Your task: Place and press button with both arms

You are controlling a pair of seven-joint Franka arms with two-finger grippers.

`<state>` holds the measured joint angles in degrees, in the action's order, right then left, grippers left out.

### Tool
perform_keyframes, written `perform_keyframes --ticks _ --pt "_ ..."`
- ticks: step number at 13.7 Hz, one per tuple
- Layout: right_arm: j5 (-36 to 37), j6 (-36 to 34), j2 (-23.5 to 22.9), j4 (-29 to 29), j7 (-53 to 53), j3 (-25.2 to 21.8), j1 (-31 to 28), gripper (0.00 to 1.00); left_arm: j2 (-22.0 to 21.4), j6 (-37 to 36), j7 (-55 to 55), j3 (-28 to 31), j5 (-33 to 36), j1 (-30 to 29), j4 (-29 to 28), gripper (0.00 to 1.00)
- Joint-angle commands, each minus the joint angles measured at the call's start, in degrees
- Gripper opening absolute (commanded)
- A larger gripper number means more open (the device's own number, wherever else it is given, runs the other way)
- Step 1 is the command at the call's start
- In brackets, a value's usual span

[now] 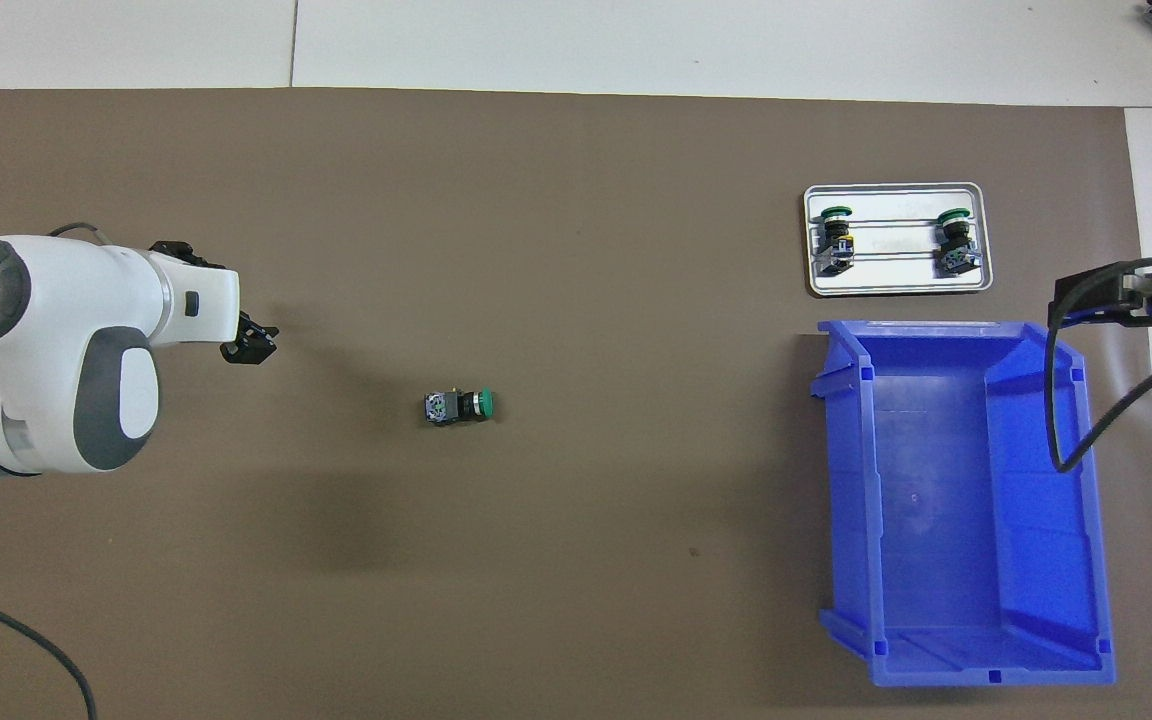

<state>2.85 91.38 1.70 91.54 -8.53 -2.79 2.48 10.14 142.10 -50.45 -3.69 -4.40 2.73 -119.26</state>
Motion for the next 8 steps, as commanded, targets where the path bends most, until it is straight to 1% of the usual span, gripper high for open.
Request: perform_keyframes --ticks 1,3,4,6,8 --pt "-0.21 1.17 0.94 1.36 1.23 0.15 -0.99 1.0 -0.65 -0.42 -0.09 -0.44 -0.43 0.43 -0.45 1.0" --pt "-0.21 1.17 0.94 1.36 1.23 0.15 -0.99 1.0 -0.82 -0.77 0.0 -0.61 -0.43 2.35 -0.71 1.0" --pt "-0.21 1.17 0.94 1.36 1.23 0.15 -0.99 1.0 -1.0 -0.77 0.08 -0.53 -0.43 4.89 -1.06 1.0" --pt "-0.21 1.17 0.94 1.36 1.23 0.15 -0.99 1.0 -1.08 -0.86 0.26 -0.61 -0.43 7.63 -1.07 1.0" --pt "-0.21 1.17 0.94 1.36 1.23 0.15 -0.99 1.0 -1.09 -1.04 2.97 -0.61 -0.43 10.62 -1.07 1.0"
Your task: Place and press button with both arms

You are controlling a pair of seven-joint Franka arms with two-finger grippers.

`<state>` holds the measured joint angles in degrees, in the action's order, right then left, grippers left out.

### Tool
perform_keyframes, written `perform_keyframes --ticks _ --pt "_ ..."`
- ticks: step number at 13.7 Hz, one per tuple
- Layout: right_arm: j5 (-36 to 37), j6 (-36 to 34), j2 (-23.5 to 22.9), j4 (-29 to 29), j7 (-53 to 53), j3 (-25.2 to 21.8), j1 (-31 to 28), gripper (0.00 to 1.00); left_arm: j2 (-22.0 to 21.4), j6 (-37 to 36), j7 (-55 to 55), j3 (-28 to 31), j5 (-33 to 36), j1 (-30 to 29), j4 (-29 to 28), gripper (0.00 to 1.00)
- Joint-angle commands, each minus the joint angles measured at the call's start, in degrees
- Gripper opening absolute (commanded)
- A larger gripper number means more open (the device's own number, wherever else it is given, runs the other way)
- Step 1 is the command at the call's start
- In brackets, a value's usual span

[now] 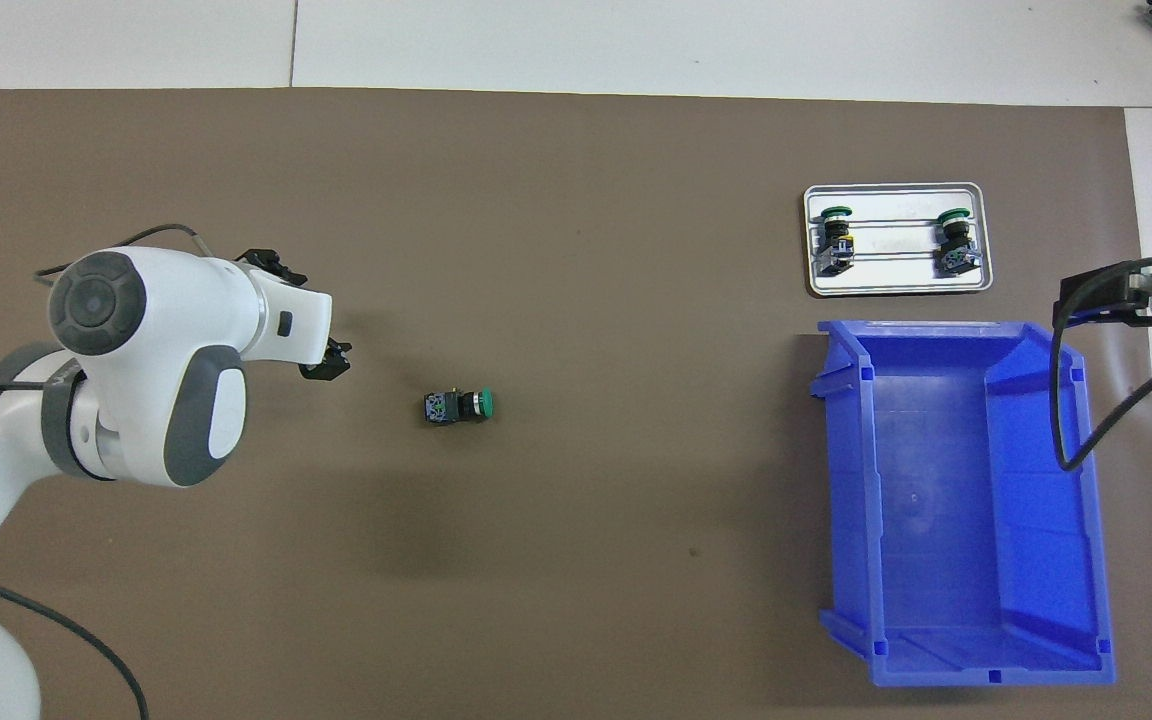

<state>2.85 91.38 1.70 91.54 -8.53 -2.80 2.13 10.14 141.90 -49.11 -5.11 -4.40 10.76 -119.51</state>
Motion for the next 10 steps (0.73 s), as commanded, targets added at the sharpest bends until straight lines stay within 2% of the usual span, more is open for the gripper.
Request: perform_keyframes --ticks 1,5,10 --pt "-0.21 1.17 0.94 1.36 1.23 0.16 -0.64 1.0 -1.17 -1.01 1.82 0.8 -0.43 4.17 -0.73 1.0" --pt "-0.21 1.08 0.94 1.45 1.23 0.16 -0.82 1.0 -1.52 -5.74 2.52 0.54 -0.43 8.13 -0.03 1.0" --pt "-0.21 1.17 0.94 1.45 1.41 0.16 -1.17 1.0 -1.7 -8.13 2.44 0.1 -0.43 11.38 0.06 1.0"
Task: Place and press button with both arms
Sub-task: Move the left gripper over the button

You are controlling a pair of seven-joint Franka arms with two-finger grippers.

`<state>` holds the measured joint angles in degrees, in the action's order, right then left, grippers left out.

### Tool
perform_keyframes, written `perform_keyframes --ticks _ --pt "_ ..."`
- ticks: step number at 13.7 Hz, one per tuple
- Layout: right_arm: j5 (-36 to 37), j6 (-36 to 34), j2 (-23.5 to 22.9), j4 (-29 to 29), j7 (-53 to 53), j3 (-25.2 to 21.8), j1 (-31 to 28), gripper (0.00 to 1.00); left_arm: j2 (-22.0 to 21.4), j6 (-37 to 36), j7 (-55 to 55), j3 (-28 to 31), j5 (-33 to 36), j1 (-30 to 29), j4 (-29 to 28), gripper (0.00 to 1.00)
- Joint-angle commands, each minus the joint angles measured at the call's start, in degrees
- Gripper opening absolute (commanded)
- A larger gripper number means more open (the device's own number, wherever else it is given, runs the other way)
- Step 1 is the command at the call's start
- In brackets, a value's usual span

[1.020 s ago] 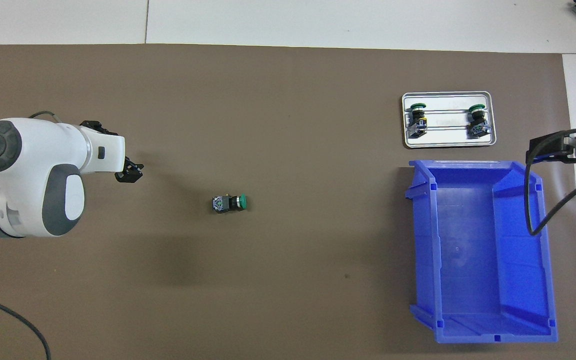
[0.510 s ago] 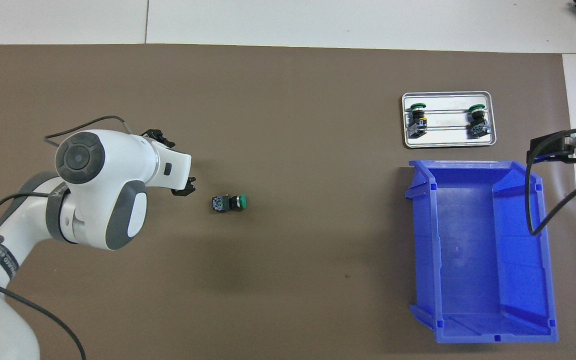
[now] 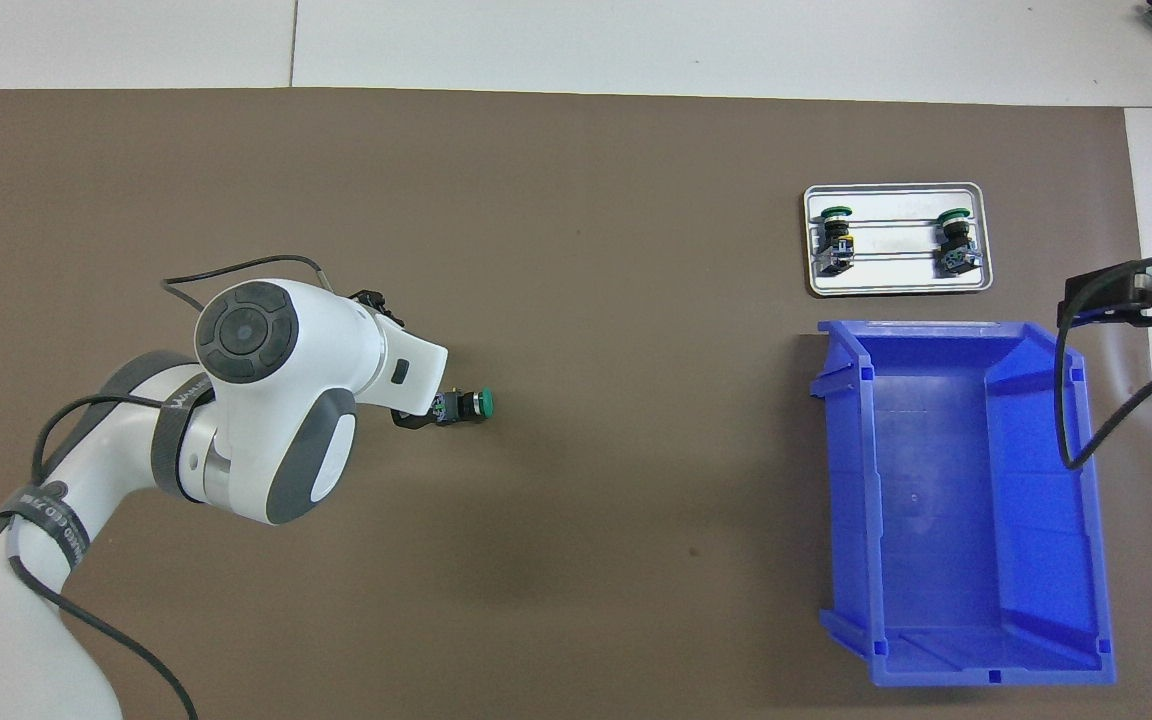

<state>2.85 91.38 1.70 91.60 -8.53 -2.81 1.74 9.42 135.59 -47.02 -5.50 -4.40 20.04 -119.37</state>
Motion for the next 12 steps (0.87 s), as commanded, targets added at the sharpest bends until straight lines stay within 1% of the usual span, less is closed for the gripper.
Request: perform_keyframes --ticks 1,5,9,12 --pt "-0.21 1.17 0.94 1.38 1.41 0.17 -0.78 1.0 -0.98 -1.73 0.35 0.49 -0.52 2.89 -0.25 1.0" --pt "-0.21 1.08 0.94 1.38 1.32 0.17 -0.78 1.0 -0.81 -1.47 0.26 0.49 -0.52 5.27 -0.87 1.0" --pt "-0.21 1.08 1.02 1.56 1.41 0.17 -0.78 1.0 0.25 -1.03 -0.7 0.49 -0.52 6.68 -1.04 1.0" --pt "-0.21 1.08 1.02 1.56 1.32 0.17 -0.87 1.0 1.91 -0.33 -2.29 0.49 -0.52 6.77 -1.13 0.97"
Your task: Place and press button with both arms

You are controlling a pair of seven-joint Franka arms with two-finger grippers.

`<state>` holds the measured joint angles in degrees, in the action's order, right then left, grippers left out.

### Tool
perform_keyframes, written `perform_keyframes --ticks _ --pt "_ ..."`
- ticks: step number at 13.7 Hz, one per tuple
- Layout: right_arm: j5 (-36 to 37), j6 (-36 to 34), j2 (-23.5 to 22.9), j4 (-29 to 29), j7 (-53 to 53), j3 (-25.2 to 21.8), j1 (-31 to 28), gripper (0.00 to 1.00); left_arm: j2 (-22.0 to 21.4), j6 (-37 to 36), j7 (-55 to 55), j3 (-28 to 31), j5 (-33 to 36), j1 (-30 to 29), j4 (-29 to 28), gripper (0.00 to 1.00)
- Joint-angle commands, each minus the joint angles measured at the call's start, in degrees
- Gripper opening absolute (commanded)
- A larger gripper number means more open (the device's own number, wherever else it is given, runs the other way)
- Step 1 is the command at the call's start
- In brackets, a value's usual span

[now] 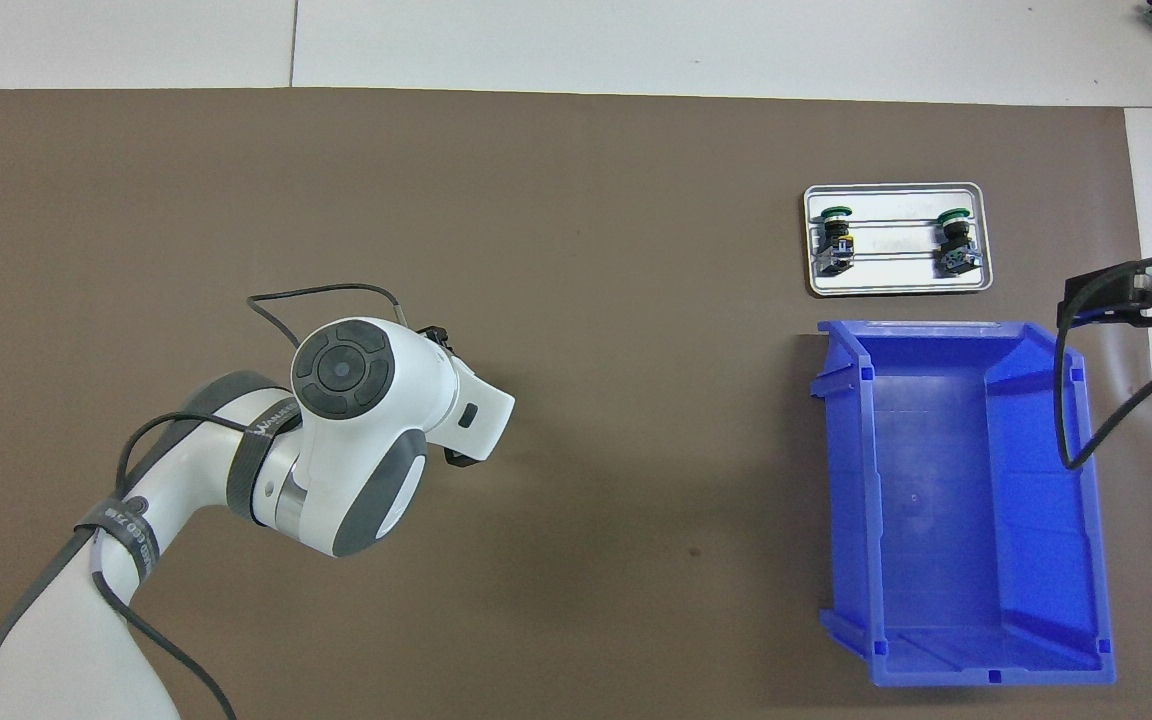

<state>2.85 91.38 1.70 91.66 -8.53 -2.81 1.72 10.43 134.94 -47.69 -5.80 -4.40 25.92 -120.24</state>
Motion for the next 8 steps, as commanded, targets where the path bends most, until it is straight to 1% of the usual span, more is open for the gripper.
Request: perform_keyframes --ticks 1,6,8 --pt "-0.3 1.08 1.02 1.51 1.41 0.17 -0.84 1.0 1.52 0.85 -1.8 0.79 -0.52 0.89 -0.26 0.97" --pt "-0.21 1.08 1.02 1.51 1.41 0.17 -0.84 1.0 3.63 4.62 -2.32 0.79 -0.52 0.89 -0.26 0.97" --pt "-0.21 1.08 1.02 1.51 1.23 0.17 -0.84 1.0 3.72 4.98 -2.32 0.79 -0.52 0.98 -0.61 0.97"
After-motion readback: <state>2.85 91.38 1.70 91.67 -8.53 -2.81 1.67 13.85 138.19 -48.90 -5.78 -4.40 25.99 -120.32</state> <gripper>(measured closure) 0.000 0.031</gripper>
